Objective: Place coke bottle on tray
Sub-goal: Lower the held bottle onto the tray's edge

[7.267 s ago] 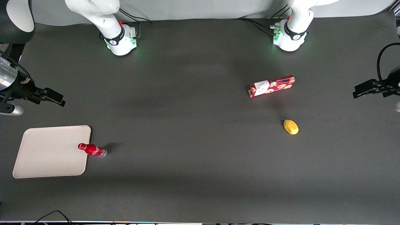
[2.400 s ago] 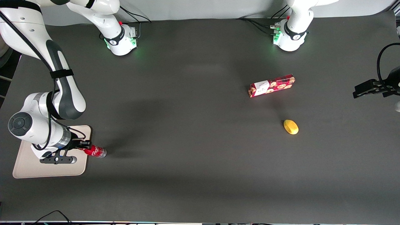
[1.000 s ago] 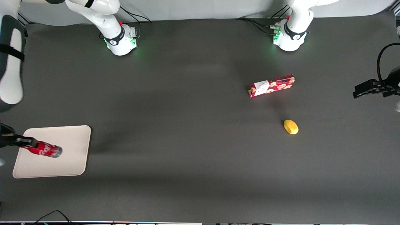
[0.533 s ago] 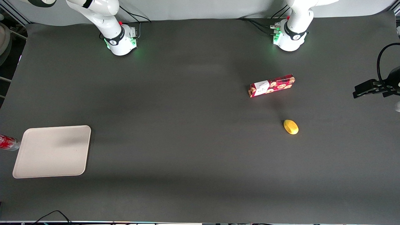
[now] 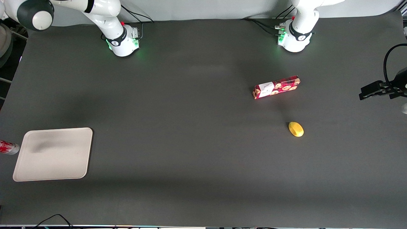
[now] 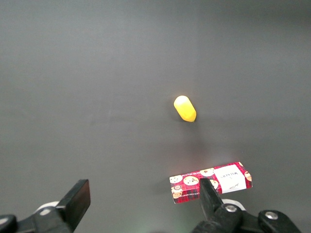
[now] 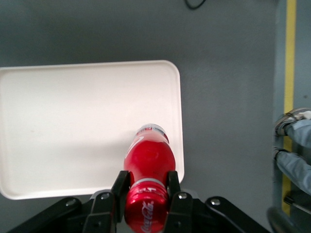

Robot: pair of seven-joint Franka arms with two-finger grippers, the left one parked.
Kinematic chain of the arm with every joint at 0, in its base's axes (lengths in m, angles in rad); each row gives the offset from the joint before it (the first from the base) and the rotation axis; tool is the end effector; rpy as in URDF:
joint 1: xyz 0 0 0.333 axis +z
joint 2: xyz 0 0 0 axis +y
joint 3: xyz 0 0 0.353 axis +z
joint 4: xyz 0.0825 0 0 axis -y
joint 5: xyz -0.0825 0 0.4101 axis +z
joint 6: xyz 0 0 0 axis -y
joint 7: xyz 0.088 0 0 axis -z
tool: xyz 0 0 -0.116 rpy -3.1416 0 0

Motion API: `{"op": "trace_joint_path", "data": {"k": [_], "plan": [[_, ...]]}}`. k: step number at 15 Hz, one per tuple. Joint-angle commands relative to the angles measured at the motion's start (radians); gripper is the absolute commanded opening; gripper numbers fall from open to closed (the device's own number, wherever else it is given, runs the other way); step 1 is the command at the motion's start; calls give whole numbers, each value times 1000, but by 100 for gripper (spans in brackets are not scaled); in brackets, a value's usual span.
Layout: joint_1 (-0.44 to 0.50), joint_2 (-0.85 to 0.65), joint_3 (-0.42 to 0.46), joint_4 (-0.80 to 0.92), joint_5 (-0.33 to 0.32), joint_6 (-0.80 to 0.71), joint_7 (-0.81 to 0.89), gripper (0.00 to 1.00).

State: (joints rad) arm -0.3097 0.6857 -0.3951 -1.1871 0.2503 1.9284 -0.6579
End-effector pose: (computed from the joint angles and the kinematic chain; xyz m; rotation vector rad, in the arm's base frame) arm 0.6714 -0.4282 0.4255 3.0718 -0.0434 0.1195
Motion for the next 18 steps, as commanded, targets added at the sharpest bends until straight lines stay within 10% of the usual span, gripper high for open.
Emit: {"op": "trace_joint_path", "data": {"k": [1, 11, 14, 18], "plan": [[12, 87, -18, 47, 43, 17, -46, 0], [-9, 166, -18, 46, 41, 98, -75, 0], [-9, 167, -18, 44, 44, 116, -75, 95], [1, 164, -21, 49, 49, 126, -66, 100]]}}
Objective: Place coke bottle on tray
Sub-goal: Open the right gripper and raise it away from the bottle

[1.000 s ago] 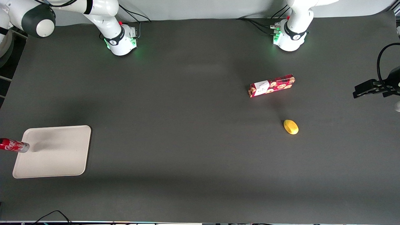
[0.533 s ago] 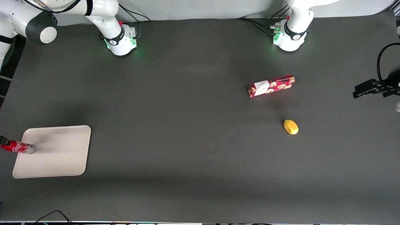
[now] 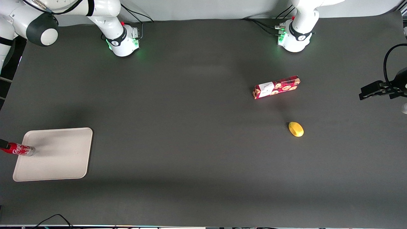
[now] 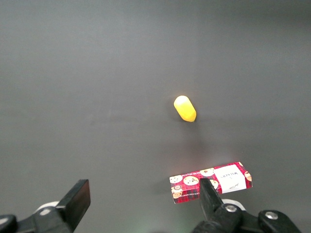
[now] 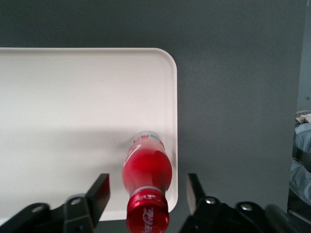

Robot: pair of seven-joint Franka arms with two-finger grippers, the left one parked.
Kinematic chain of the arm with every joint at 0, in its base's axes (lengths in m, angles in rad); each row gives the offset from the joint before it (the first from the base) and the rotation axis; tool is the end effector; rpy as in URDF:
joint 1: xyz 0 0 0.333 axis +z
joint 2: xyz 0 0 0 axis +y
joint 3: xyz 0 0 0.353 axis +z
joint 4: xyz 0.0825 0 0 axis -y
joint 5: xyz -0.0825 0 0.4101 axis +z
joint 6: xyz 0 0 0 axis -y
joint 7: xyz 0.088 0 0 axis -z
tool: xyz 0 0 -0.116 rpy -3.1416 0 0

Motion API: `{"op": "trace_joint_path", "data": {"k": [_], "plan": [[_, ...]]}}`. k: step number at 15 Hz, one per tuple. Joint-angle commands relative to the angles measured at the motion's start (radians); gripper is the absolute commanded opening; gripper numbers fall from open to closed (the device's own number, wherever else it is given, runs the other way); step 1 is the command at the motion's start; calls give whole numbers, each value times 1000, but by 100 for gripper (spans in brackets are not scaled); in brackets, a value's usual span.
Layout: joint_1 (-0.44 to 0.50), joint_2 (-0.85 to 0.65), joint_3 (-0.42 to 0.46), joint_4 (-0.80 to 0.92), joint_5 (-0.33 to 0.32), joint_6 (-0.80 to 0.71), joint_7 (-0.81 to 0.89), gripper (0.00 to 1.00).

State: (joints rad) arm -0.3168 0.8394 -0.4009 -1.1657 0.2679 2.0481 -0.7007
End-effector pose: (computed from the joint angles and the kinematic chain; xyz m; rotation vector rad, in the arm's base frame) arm 0.6883 -0.4443 0.3285 3.0401 0.0132 0.0734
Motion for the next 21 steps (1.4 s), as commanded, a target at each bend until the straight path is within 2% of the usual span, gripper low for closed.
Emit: {"op": "trace_joint_path", "data": {"k": [1, 5, 8, 12, 15, 17, 19, 21], "plan": [[18, 6, -28, 32, 33, 6, -17, 100], [166, -74, -124, 34, 37, -8, 97, 100], [215, -175, -119, 35, 37, -90, 193, 100], [323, -290, -118, 37, 13, -218, 233, 100], [450, -382, -118, -5, 14, -379, 425, 100], [530, -485, -118, -90, 11, -433, 466, 100], [588, -594, -73, -210, -41, -441, 503, 100], [590, -675, 12, -288, -107, -441, 605, 100]]}}
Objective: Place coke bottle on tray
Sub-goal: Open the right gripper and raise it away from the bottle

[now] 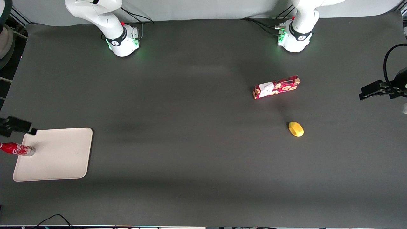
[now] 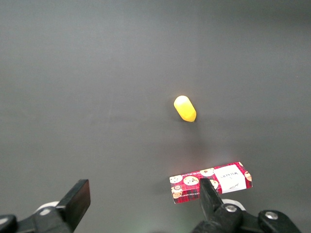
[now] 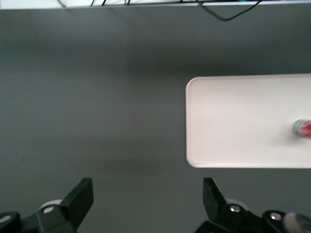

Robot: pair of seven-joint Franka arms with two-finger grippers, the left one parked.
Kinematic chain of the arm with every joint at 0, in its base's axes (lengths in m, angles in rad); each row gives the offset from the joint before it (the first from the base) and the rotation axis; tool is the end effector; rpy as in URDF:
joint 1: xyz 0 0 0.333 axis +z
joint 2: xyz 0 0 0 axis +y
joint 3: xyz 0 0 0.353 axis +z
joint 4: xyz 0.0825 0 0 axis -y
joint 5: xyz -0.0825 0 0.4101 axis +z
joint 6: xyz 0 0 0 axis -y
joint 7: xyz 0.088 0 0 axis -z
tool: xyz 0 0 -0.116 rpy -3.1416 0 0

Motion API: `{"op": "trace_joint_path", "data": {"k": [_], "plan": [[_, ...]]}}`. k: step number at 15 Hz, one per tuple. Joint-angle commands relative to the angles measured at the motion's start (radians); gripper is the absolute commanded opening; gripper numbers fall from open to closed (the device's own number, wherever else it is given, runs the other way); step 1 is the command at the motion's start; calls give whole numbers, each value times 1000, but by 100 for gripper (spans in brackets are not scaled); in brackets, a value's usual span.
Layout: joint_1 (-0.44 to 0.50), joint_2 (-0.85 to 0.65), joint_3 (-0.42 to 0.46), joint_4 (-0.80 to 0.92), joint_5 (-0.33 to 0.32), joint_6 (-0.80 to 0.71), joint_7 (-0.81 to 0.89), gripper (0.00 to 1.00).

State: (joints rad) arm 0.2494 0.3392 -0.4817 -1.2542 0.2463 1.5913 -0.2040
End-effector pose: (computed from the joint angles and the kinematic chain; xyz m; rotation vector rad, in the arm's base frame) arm 0.6850 -0.0711 0.6161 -3.0579 0.0044 -0.0793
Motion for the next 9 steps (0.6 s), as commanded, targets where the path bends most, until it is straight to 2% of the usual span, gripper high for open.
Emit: {"op": "trace_joint_path", "data": {"k": [1, 3, 5, 9], "plan": [[24, -210, 129, -236, -113, 16, 144, 100], [24, -267, 190, -301, -151, 16, 245, 100], [24, -295, 215, -353, -191, 24, 267, 100], [4, -344, 219, -459, -196, 99, 267, 100]]}}
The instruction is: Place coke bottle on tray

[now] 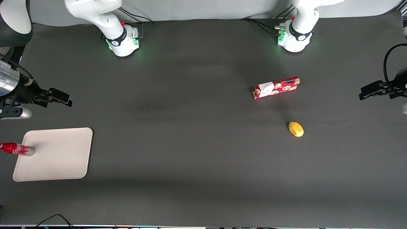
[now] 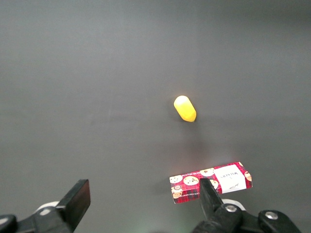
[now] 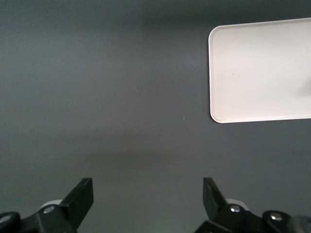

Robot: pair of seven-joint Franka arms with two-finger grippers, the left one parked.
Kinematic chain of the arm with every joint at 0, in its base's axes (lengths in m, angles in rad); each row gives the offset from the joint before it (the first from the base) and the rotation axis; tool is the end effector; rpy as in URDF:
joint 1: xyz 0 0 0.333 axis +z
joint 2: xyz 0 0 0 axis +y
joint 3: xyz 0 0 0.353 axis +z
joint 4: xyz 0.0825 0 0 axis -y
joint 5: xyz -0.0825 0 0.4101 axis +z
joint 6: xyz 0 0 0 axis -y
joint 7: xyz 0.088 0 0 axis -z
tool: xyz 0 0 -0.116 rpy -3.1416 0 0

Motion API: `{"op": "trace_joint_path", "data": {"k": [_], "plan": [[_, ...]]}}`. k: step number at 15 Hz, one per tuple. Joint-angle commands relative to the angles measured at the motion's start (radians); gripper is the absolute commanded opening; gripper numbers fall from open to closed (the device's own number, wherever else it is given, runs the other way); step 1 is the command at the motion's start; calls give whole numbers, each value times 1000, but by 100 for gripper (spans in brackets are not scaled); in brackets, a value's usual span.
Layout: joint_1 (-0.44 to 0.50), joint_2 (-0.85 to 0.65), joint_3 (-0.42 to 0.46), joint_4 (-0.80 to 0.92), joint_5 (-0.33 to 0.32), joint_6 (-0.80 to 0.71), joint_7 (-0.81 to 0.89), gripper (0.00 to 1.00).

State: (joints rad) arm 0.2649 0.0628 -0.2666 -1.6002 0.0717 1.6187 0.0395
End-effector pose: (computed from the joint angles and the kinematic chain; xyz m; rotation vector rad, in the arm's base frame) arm 0.6027 0.0118 0.6062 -3.0859 0.0710 0.0665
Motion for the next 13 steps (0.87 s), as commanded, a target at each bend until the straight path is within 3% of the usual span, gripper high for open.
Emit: {"op": "trace_joint_path", "data": {"k": [1, 13], "plan": [[-15, -69, 4, -119, -21, 78, 23, 100], [-16, -80, 4, -103, -79, 70, 37, 100]]}}
